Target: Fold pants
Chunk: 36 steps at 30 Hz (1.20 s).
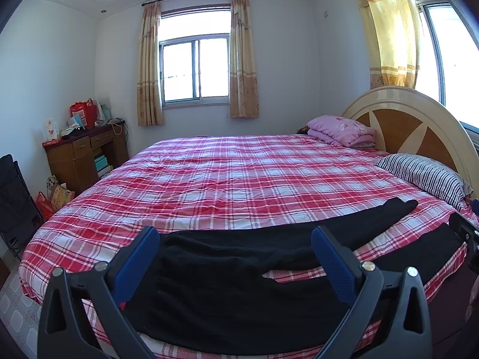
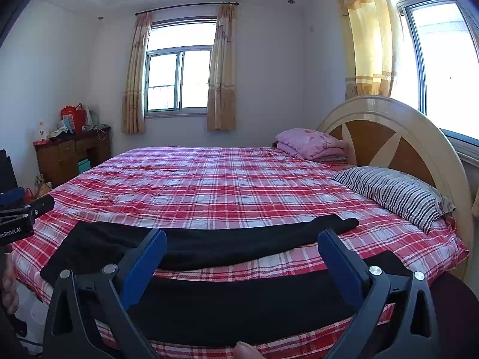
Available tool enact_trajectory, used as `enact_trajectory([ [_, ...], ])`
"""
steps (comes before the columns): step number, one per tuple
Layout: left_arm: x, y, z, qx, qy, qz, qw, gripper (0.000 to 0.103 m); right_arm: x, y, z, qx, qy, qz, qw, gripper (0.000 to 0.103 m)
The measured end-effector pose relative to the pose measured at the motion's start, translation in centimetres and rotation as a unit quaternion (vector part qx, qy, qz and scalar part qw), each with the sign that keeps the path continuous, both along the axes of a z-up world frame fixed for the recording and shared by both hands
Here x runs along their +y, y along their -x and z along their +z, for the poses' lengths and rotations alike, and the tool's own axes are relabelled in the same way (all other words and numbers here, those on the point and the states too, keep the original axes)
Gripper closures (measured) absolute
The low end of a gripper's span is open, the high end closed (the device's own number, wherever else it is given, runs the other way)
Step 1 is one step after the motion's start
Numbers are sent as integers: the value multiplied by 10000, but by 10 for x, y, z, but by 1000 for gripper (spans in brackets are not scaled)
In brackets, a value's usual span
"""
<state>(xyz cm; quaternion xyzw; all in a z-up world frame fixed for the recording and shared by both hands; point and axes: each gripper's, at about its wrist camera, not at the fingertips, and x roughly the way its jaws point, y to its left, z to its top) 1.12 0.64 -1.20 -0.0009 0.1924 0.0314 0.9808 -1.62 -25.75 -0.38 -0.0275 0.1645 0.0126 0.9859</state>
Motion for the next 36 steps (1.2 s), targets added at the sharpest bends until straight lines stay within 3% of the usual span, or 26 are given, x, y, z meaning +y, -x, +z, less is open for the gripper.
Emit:
enact_trajectory([
  [36, 3, -1, -3, 1, -4, 32, 10000, 0, -10, -7, -7, 165, -114, -113, 9997, 1],
])
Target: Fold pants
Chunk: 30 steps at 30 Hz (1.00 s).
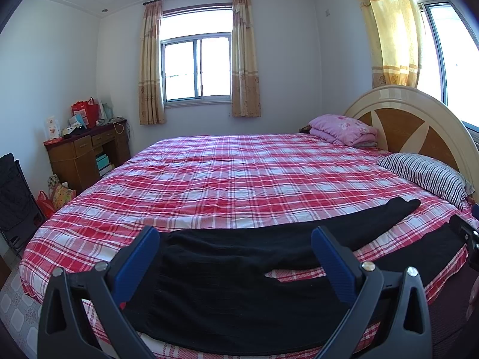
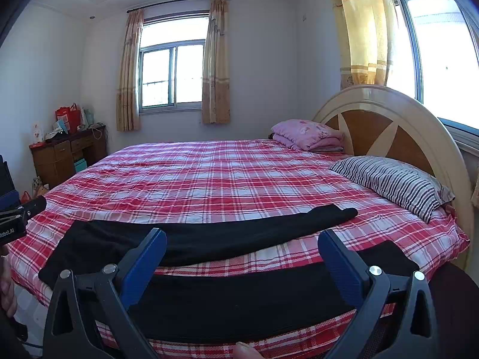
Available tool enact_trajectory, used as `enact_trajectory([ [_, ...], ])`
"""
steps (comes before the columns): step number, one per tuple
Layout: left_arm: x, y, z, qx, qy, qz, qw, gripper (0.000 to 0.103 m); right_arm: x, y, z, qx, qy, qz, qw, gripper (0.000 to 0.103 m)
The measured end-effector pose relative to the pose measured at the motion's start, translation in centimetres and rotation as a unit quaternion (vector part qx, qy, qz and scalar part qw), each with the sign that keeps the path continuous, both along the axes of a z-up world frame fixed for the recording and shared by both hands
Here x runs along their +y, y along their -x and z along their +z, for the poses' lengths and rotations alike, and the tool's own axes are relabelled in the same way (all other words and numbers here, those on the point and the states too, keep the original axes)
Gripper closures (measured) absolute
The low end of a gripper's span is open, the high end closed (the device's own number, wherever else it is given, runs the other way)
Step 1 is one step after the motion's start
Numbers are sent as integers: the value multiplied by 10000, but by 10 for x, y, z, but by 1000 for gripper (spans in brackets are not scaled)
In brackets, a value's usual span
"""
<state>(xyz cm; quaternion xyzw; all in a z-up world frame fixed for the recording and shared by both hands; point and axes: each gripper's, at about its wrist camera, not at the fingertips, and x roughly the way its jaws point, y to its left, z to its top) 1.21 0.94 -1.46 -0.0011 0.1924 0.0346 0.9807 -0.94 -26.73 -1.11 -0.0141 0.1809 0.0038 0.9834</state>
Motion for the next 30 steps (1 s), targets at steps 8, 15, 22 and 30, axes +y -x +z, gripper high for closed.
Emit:
enact_trajectory([
  [8, 0, 0, -1, 4, 5, 8, 10000, 0, 1, 0, -2, 30, 8, 18, 10000, 1],
  [15, 2, 1, -3, 37, 13, 21, 10000, 0, 2, -1, -4, 52, 6, 25, 10000, 1],
  [22, 2, -3, -3, 64, 8, 34, 10000, 0, 2, -2, -6, 101, 22, 43, 9999, 1],
  [30, 1, -12, -14, 224, -1, 84, 9997, 0, 1, -9, -17, 261, 53, 65, 9996, 1],
])
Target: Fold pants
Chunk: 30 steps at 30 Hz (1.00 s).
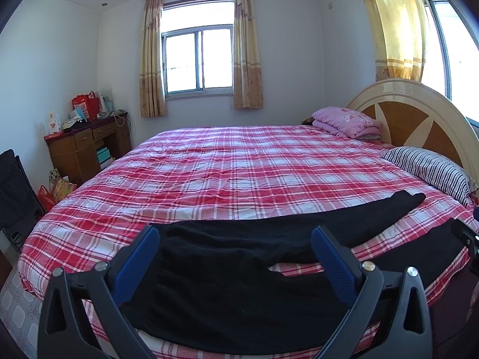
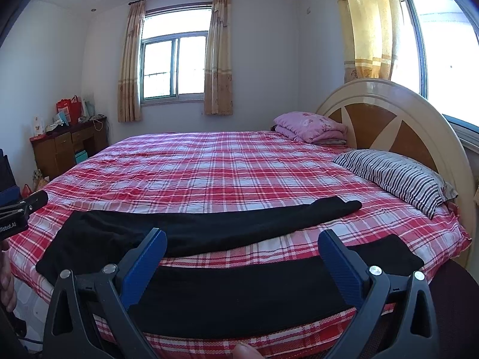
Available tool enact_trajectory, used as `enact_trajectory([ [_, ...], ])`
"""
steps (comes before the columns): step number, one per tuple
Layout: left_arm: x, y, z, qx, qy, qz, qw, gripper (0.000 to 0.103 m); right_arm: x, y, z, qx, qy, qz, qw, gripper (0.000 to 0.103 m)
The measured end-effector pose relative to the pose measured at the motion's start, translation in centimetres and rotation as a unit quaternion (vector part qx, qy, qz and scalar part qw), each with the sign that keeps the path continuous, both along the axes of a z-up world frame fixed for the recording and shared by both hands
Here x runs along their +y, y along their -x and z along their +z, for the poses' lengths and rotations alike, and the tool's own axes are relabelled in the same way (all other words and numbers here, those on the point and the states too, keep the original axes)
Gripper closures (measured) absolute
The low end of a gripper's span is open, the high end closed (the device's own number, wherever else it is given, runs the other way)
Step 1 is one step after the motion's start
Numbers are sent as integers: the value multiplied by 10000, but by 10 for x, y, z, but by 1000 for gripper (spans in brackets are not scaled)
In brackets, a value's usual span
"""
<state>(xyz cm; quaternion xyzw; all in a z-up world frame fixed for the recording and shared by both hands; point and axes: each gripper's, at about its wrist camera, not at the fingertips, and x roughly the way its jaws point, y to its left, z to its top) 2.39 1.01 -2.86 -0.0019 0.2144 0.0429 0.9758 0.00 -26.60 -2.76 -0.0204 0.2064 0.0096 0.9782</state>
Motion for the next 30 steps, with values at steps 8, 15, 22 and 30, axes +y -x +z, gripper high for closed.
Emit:
enact_trajectory([
  [8, 10, -39, -33, 297, -339, -117, 9989, 0, -4, -19, -26, 363, 55, -7, 9993, 1],
  [15, 110, -131, -56, 843, -720, 799, 9906, 0, -32, -46, -48, 778, 58, -225, 9967, 1],
  [22, 185, -195, -111, 1925, -605, 799, 9762, 9, -55, -72, -73, 1300, -270, -252, 9908, 1],
  [30, 200, -225, -137, 2383, 211, 322, 9704, 33, -62, -95, -70, 1301, 134, -223, 9912, 1],
])
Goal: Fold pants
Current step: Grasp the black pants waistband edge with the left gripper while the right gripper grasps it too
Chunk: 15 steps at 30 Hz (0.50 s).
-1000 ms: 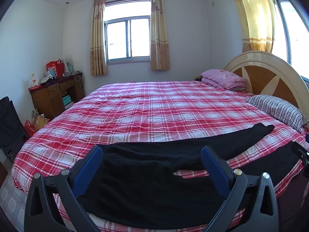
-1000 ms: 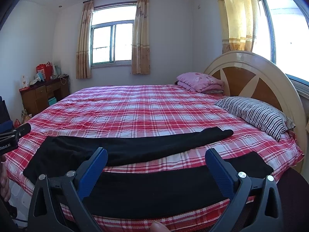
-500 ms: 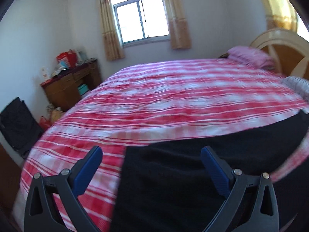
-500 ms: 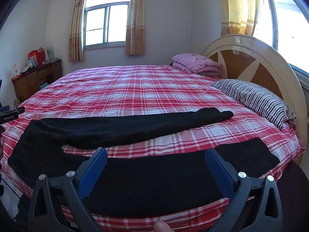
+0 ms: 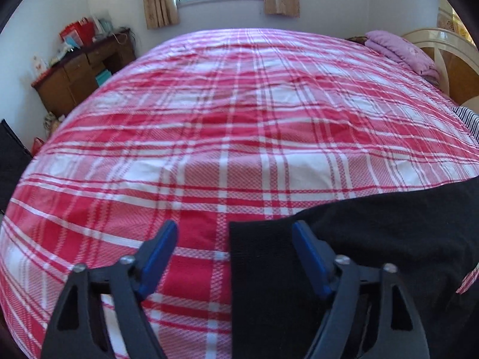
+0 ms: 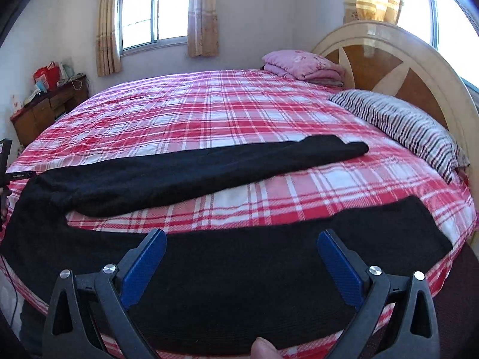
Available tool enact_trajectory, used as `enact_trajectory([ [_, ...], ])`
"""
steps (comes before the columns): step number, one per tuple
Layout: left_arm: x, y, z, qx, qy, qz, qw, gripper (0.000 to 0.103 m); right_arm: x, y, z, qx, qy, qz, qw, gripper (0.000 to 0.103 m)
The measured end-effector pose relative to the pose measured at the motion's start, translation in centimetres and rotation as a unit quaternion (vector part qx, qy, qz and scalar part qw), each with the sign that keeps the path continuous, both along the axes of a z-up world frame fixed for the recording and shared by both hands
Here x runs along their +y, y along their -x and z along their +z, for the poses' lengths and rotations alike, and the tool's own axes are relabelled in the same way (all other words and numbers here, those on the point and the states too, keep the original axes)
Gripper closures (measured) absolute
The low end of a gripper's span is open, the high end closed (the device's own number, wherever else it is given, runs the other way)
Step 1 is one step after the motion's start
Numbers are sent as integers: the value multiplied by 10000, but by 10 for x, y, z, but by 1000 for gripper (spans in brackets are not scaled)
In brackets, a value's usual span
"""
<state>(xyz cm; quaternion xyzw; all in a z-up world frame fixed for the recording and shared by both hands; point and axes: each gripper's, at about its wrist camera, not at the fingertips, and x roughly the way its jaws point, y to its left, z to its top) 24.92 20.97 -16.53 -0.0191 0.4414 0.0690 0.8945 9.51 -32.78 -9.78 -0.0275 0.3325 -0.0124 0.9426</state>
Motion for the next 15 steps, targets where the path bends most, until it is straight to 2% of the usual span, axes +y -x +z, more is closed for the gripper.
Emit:
enact_trajectory([
  [1, 0, -2, -3, 83, 105, -54, 9999, 42, -2, -3, 4, -47, 48, 4, 10000, 1],
  [4, 2, -7, -8, 79, 402, -149, 9990, 55, -14, -16, 14, -163, 124, -65, 9998, 1],
  [9, 0, -2, -7, 38, 442, -304, 9986, 67, -41, -41, 30, -227, -52, -146, 9996, 3],
  [11, 3, -2, -6, 28, 493, -268, 9984, 80, -54, -53, 33, -151, -118, -209, 9996, 14],
  [12, 6, -2, -5, -1, 612, -324, 9976, 83, -60, -60, 33, -96, -88, -241, 9996, 21],
  [14, 6, -3, -3, -36, 665, -370, 9971, 88, -71, -72, 34, -40, -46, -338, 9994, 24],
  [15, 2, -2, -2, -84, 544, -440, 9975, 89, -77, -78, 35, -33, -40, -389, 9992, 24],
])
